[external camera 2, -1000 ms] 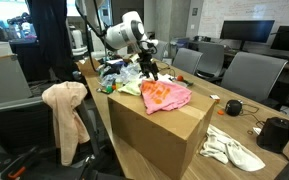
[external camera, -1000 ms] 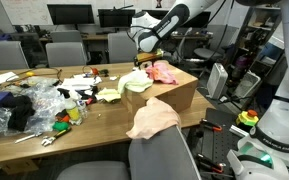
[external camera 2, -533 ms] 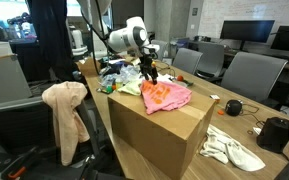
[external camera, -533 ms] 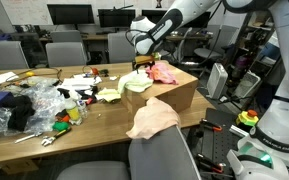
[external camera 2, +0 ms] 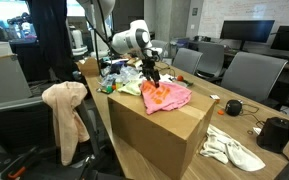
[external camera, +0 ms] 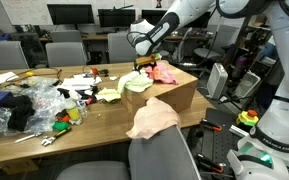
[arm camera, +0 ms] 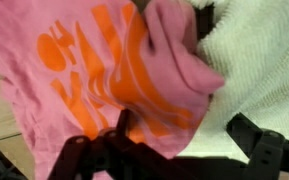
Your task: Pick up the clothes on the box and put them on the box.
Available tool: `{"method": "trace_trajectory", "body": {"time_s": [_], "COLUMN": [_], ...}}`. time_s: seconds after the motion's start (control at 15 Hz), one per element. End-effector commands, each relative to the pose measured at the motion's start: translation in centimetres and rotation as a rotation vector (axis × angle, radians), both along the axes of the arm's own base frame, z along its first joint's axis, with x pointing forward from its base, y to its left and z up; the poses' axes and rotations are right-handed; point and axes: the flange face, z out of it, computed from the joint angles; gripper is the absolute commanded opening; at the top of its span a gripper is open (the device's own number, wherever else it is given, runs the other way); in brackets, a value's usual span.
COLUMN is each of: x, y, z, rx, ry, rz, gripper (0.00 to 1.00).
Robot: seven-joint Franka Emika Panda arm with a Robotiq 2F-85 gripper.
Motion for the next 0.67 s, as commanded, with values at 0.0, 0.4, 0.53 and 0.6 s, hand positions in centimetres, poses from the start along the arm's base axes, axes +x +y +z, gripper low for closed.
{"method": "trace_trajectory", "body": {"time_s": [0.0,0.4,0.53,0.6], "x": [0.5,-1.2,-1.7,-1.9], "y": [0.0,0.2,0.2,0.3], "z": [0.7,0.5,0.1,-0.1], "rx": [-0.008,0.021,0.041,0.053], "ry": [0.035,0.129,0.151,0.159], "rz": [-0.034,-0.079,-0.092,-0.098], "gripper": [1.00,1.00,1.00,1.00]}}
